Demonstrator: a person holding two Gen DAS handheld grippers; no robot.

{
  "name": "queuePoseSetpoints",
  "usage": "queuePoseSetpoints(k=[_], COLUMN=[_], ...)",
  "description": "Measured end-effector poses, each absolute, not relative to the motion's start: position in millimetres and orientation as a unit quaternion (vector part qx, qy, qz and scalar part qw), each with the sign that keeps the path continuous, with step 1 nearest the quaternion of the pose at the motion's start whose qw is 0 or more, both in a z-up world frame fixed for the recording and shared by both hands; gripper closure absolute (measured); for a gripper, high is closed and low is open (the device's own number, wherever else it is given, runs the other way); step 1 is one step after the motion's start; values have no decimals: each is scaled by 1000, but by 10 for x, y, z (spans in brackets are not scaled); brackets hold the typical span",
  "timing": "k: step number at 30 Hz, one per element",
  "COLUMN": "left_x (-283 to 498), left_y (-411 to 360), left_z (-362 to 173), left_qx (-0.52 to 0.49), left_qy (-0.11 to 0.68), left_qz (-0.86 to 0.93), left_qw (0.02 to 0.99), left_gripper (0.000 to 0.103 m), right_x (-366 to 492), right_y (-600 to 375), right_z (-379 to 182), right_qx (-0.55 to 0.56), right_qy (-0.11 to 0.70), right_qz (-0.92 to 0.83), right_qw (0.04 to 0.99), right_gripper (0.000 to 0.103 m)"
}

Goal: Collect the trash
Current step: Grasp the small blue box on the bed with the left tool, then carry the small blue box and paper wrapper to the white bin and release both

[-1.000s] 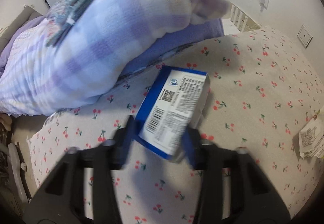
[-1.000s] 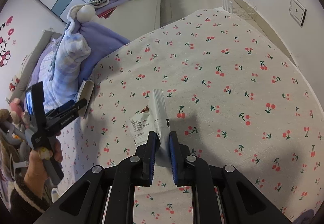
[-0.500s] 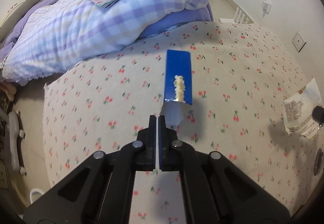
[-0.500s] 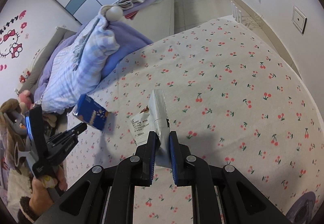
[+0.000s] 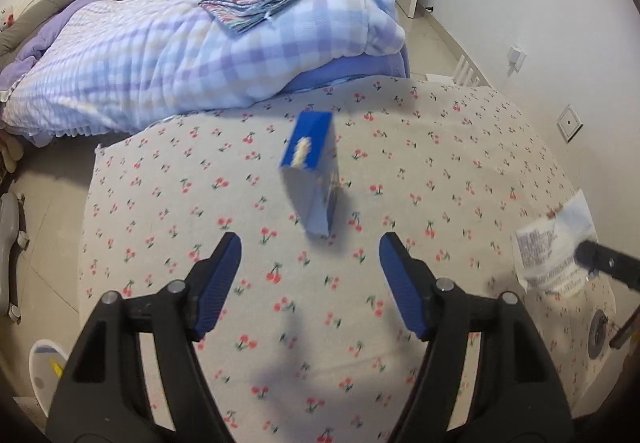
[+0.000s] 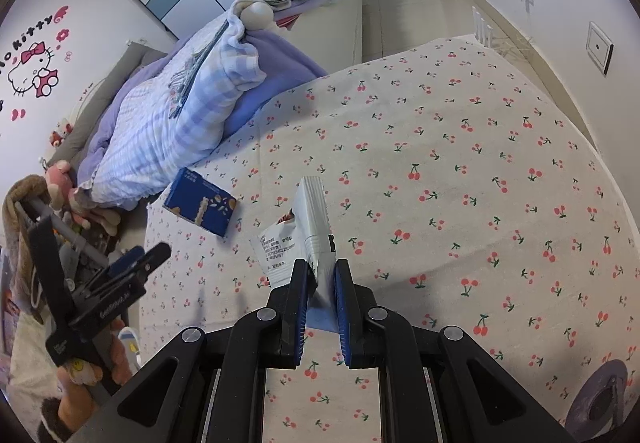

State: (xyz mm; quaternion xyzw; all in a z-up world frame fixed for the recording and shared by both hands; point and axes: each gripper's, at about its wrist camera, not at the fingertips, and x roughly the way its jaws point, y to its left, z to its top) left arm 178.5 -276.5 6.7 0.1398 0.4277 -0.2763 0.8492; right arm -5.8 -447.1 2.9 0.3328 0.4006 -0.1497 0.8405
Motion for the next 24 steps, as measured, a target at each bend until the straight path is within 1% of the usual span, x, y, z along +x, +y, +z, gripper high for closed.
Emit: queuePoseSetpoints(k=[2, 6, 8, 9, 12, 18, 24], left_x=[1864, 2251, 2392, 2435, 2437, 2162, 1780], left_y=[-2868, -3006, -2984, -2963, -2893, -2801, -2418], left_z=[68, -23, -66, -81, -61, 64, 266], left_qx=[143, 116, 87, 72, 41, 75, 91], left_qy=[419, 430, 443, 450, 452, 431, 426], left_qz=[-265, -239, -230, -228, -230, -230, -230], left_qw=[857, 863, 862, 860, 861, 870, 870], left_gripper=[31, 32, 52, 70, 78, 80, 80], right_x=[-66, -89, -88, -84, -88, -111, -85], right_y=[-4523, -4635, -4682, -4699, -4748, -4766, -4547], right_z=[23, -8, -18, -19, -11, 3, 95], right_qx=[331, 337, 340, 340, 341, 343, 329], right_qy=[401, 401, 402, 401, 399, 397, 396], right_qz=[-154, -159, -161, -161, -162, -164, -155], right_qw=[840, 837, 835, 835, 836, 835, 843], right_gripper=[89, 89, 89, 89, 89, 89, 89])
